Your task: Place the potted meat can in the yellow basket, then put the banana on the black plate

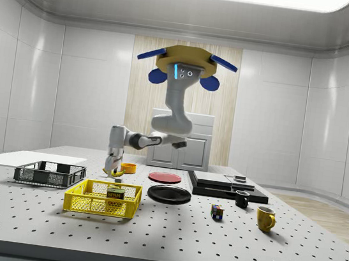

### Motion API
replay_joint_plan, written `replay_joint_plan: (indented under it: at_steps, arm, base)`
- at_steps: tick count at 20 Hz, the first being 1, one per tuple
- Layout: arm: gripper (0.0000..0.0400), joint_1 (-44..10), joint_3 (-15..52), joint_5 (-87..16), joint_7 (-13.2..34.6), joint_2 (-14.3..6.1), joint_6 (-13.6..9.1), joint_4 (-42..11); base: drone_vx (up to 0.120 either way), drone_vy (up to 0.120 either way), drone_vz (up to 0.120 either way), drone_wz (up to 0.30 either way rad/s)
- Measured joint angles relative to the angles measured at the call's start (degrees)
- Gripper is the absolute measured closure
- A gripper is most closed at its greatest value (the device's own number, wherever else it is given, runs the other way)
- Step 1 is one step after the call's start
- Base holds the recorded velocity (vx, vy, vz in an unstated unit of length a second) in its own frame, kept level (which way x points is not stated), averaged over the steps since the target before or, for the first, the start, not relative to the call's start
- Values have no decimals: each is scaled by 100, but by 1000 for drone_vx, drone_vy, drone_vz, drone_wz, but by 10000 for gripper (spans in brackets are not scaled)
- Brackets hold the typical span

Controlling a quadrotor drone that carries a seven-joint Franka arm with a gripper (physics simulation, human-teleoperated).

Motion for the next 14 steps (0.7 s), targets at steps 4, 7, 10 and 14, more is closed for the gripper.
replay_joint_plan:
  at_steps: [4, 7, 10, 14]
  arm:
    - [1, 6, 4, 2, -3, 9, -10, -3]
    - [0, 10, 5, 1, -6, 15, -17, -4]
    - [0, 13, 5, 0, -8, 21, -23, -5]
    - [0, 17, 4, -3, -11, 29, -30, -6]
  base:
    - [0, -120, 0, 0]
    - [0, -120, 0, 0]
    - [0, -120, 0, 0]
    - [60, -120, 0, 0]
